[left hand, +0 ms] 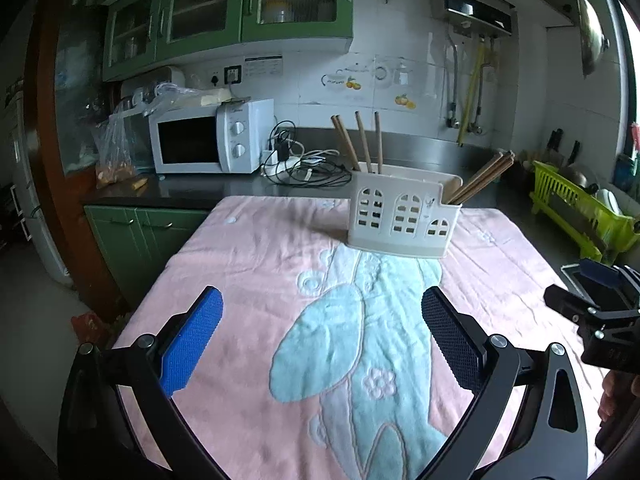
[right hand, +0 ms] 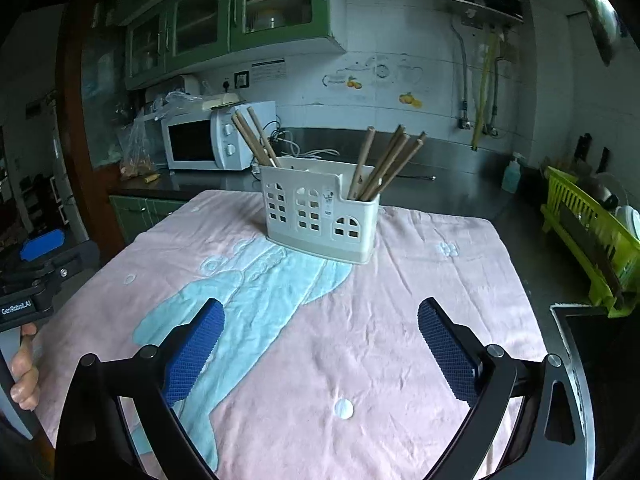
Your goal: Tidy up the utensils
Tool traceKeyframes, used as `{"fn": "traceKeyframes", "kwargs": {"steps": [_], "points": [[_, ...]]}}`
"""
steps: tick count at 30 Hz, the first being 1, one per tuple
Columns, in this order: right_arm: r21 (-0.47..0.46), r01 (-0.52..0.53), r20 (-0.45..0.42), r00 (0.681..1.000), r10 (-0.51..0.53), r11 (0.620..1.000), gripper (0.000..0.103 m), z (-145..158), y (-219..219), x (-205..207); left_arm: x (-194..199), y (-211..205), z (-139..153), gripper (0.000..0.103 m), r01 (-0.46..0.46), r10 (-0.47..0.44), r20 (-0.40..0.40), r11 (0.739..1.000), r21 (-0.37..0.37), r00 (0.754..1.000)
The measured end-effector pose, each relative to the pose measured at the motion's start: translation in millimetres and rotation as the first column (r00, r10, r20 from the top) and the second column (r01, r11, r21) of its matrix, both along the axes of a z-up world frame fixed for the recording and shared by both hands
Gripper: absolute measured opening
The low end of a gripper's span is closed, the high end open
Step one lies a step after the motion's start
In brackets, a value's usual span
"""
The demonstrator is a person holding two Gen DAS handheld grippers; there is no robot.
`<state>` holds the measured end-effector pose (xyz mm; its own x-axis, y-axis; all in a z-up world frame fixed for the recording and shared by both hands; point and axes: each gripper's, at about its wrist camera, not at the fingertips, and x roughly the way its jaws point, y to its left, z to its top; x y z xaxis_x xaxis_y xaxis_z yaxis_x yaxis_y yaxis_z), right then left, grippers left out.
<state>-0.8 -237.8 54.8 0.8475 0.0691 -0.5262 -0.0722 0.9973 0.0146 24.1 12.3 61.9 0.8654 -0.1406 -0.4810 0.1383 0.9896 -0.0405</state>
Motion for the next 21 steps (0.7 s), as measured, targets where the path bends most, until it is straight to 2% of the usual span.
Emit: {"fn": "traceKeyframes", "kwargs": {"steps": [8,21], "points": [[-0.001,0.016,0.002,1.0,-0.016,1.0,0.095,-5.2,0.2,-10.8,-3.8,6.9,-15.0,0.098,-0.027,0.027,-0.034,1.0,-0.014,0.999],[0.017,0.006,-0.032,0.999,-0.006,1.0,0.095,-17.8,3.9,-12.9,-7.2,1.6,-26.4,0.098,-0.035,0.037,-0.059,0.999,0.038,0.998]]}}
